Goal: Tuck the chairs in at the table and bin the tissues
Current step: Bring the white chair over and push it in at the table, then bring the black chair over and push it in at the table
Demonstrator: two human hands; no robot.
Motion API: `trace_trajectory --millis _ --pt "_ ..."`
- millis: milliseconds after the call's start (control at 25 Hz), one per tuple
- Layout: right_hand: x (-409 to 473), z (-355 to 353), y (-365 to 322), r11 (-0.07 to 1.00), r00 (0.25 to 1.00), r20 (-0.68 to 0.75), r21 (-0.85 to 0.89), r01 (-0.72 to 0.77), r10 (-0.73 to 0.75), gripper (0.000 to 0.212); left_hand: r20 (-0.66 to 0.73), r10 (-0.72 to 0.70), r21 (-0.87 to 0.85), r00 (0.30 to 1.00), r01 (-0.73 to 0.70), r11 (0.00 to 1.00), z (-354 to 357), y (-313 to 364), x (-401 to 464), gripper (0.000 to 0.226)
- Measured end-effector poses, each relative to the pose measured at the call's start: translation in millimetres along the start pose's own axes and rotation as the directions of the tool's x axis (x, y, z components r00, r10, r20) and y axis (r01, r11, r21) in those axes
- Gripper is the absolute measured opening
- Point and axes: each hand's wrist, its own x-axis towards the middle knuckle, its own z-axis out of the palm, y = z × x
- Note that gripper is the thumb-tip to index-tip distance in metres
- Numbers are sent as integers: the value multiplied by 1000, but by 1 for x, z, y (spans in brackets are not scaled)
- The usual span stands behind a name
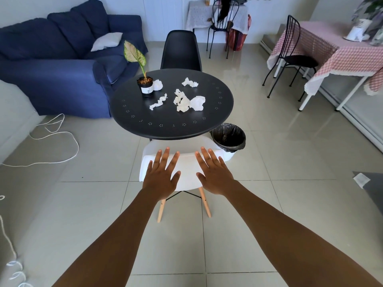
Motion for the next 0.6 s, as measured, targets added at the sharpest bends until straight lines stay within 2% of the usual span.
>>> trace_trajectory --millis 160,280,440,520,600 --pt "-27 -8 3 998 1000 -7 56 -1 1 62 58 -41 34 998 39 999 -10 13 -9 65" --pt "-66 -4 17 985 997 -25 157 -65 70 55 89 16 18 996 -17 1000 -6 43 -25 62" --pt "-135 16 58 895 953 89 326 -304 291 41 296 74 -71 952 -56 996 22 111 -48 50" --pt "-176 29 87 824 901 168 364 -433 399 37 436 131 -120 890 -87 989 39 152 -56 46" --pt "-219 42 114 744 837 232 383 -547 495 35 520 194 -142 832 -140 980 53 190 -62 46"
